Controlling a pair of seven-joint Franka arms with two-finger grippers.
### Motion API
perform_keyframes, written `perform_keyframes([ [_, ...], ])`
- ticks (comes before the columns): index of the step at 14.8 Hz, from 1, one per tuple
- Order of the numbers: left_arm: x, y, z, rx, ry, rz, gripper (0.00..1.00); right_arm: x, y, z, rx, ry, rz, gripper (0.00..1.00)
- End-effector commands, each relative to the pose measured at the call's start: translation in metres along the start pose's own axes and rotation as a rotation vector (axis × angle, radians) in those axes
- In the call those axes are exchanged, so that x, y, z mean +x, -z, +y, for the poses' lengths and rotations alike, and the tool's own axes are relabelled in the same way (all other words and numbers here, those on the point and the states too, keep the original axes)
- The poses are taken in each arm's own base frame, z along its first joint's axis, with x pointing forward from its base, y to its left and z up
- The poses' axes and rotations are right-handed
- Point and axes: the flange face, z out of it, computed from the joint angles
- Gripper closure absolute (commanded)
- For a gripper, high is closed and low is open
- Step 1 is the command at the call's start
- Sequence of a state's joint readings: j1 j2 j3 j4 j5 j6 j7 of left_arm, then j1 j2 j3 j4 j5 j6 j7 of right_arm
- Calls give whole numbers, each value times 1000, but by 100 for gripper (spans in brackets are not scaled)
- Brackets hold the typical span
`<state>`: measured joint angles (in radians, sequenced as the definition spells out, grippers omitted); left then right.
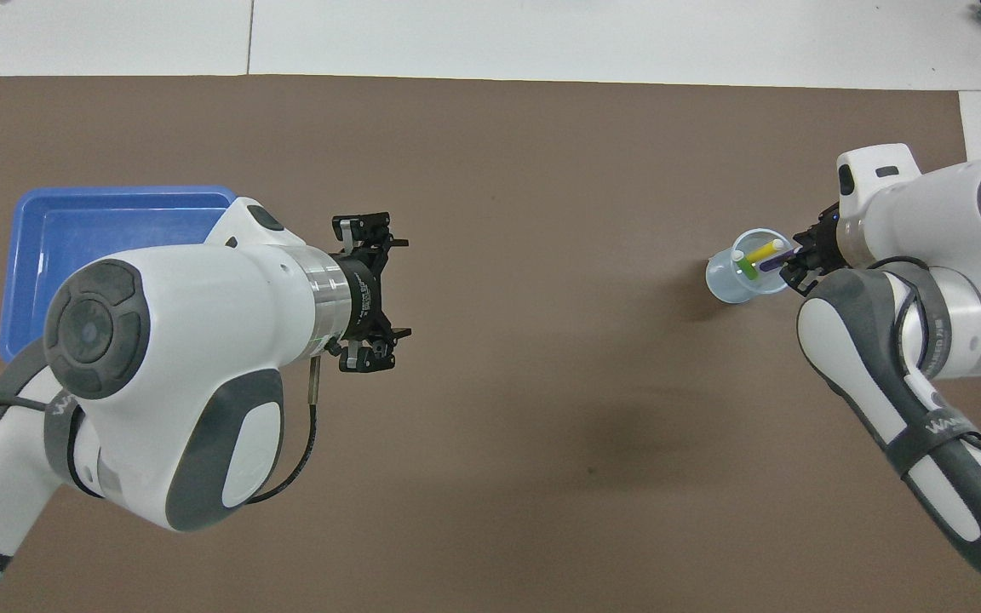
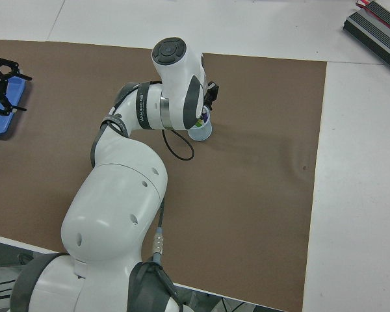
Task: Right arm passes pens to left for tray arrangement
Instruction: 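Grasp the purple pen in the clear cup with the right gripper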
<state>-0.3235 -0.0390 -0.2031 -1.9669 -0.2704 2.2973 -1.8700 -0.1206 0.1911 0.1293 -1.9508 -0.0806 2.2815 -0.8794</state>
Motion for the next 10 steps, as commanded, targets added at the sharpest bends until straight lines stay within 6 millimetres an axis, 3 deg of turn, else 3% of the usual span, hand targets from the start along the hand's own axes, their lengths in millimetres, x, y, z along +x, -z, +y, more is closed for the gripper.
perform_keyframes([
  [1,6,2,2,-8,11,-11,0,3,-1,4,-18,31,-4,79],
  [4,6,3,2,-9,13,-12,0,2,-1,4,-14,24,-7,89],
  [6,4,2,1,-4,10,-11,0,1,2,6,-10,18,-8,90],
  [10,8,4,3,-9,15,-11,0,6,33,19,21,1,-31,90],
])
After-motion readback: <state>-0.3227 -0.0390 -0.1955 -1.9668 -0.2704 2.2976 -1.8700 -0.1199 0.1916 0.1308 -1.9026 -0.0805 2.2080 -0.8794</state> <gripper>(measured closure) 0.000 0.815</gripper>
